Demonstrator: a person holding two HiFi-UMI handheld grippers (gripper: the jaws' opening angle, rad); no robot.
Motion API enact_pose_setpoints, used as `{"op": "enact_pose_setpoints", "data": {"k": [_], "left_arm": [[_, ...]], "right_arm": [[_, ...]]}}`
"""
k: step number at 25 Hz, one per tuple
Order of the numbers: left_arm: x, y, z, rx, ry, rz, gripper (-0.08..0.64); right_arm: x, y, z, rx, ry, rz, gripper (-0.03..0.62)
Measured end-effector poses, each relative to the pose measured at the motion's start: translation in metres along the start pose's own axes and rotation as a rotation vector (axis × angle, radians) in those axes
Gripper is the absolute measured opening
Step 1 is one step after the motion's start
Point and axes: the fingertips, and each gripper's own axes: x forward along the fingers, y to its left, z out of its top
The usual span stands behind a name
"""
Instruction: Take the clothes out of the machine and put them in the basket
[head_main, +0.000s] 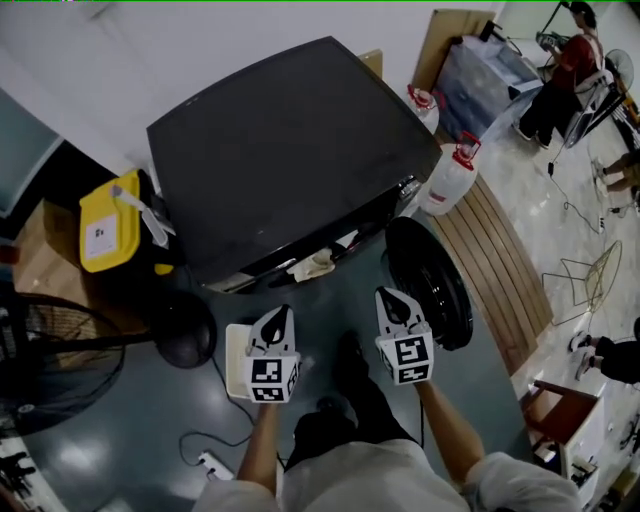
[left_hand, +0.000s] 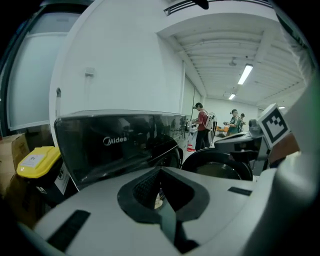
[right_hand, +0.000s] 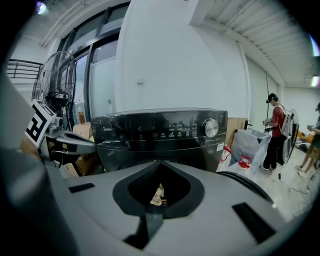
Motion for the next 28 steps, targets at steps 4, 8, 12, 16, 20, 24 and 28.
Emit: {"op": "enact_pose_setpoints", "data": {"k": [4,8,12,16,20,24,28], "left_arm": [[0.014,0.008,-0.045,-0.005,-0.007,0.014,0.018],[0.036,0.017,-0.088,0.003,-0.027,0.034,0.018],[0.061,0.03,-0.127,0.019,-0.058,0.048,0.018],[0.092,0.043,-0.171,0.019,-0.082,0.062,0.018],[0.119,0.052,-0.213,0.018,-0.108,0.068,0.018],[0.143,0.057,-0.244,0.032,-0.141,0.059,0.018],[0.161,0.067,-0.273,0.048,-0.183,0.063,0.018]], "right_arm": [[0.015,0.002,-0.031,-0.006,-0.025,-0.008,0.023],[0.043,-0.002,-0.069,-0.021,-0.056,-0.011,0.023],[0.078,-0.004,-0.106,-0.028,-0.089,-0.013,0.023],[0.116,-0.008,-0.146,-0.048,-0.13,-0.011,0.023],[0.147,-0.009,-0.182,-0.066,-0.155,-0.004,0.023],[0.175,-0.014,-0.216,-0.087,-0.177,-0.009,0.023],[0.197,-0.01,-0.235,-0.106,-0.224,-0.005,0.024]]}}
